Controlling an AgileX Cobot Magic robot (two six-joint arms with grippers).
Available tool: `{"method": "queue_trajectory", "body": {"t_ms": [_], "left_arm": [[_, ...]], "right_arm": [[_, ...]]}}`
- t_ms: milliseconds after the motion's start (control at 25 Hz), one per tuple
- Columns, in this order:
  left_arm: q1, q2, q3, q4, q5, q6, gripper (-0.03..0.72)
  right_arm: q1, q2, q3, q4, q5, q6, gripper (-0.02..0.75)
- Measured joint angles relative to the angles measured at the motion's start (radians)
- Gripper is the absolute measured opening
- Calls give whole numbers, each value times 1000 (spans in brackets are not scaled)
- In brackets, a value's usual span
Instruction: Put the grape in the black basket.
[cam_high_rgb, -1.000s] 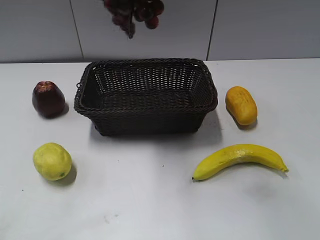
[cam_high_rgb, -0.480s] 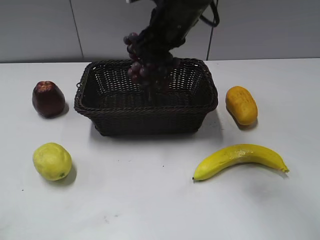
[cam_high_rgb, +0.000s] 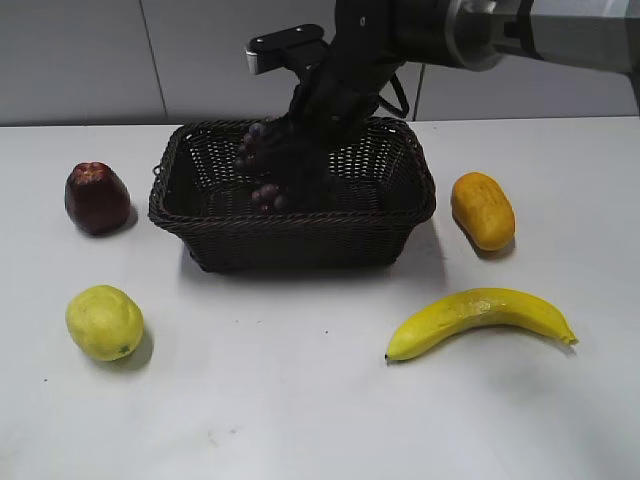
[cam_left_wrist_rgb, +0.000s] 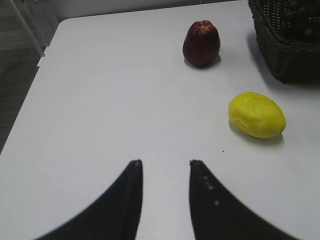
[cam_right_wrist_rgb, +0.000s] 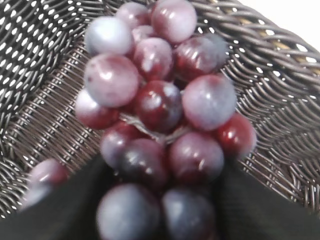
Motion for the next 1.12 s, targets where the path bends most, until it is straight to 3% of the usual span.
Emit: {"method": "queue_trajectory", "body": {"t_ms": [120, 320, 720, 920, 1120], "left_arm": [[0, 0, 0, 0, 0, 0, 237], [0, 0, 0, 0, 0, 0, 237], [0, 0, 0, 0, 0, 0, 237], [0, 0, 0, 0, 0, 0, 237], [0, 0, 0, 0, 0, 0, 235]], "right_arm": [[0, -10, -35, -14, 77, 2, 627], [0, -117, -117, -51, 299, 12, 601], [-37, -361, -128, -165, 505, 57, 594], [-132, -444, -50, -174, 514, 83, 594], [-217, -558, 131, -174, 515, 111, 594]]}}
